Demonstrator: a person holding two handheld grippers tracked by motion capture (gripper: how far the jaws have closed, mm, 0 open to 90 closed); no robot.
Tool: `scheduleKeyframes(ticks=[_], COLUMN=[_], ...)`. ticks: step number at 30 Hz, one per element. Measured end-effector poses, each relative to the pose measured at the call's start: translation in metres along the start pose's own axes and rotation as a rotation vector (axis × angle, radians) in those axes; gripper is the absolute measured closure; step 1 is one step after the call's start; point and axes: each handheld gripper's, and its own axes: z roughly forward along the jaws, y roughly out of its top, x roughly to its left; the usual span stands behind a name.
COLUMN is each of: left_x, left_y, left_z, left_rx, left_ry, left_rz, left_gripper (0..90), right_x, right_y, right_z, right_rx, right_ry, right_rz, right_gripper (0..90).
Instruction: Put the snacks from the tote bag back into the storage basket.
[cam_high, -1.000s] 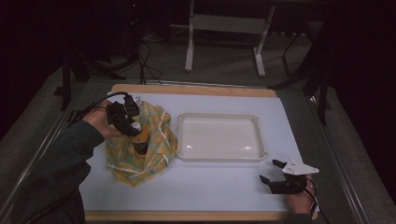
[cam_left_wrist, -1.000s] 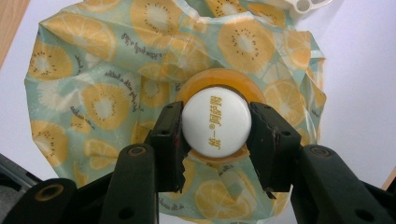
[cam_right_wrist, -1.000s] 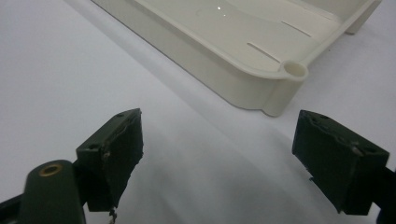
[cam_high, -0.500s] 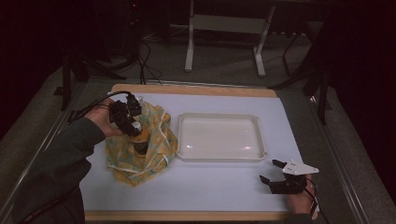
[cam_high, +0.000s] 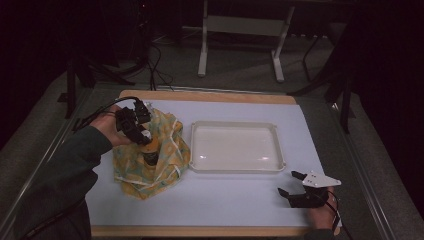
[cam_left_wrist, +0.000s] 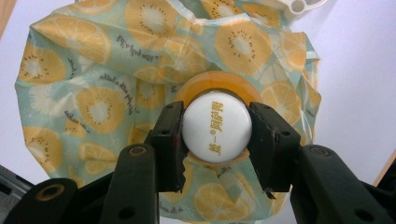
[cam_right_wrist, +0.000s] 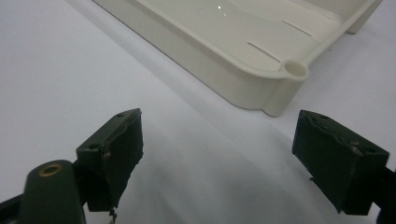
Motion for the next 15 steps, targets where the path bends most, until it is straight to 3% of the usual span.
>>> scheduleKeyframes(ticks=[15], left_x=[-0.0015], left_y=[0.0045], left_z=[-0.0007], left_rx=[0.015], left_ry=[0.010], left_rz=[0.000], left_gripper=[59.1], right_x=[0.0001], right_y=[0.0000], right_z=[0.0001], right_rx=[0.001], right_ry=[0.001], right_rz=[0.000], right_gripper=[16.0])
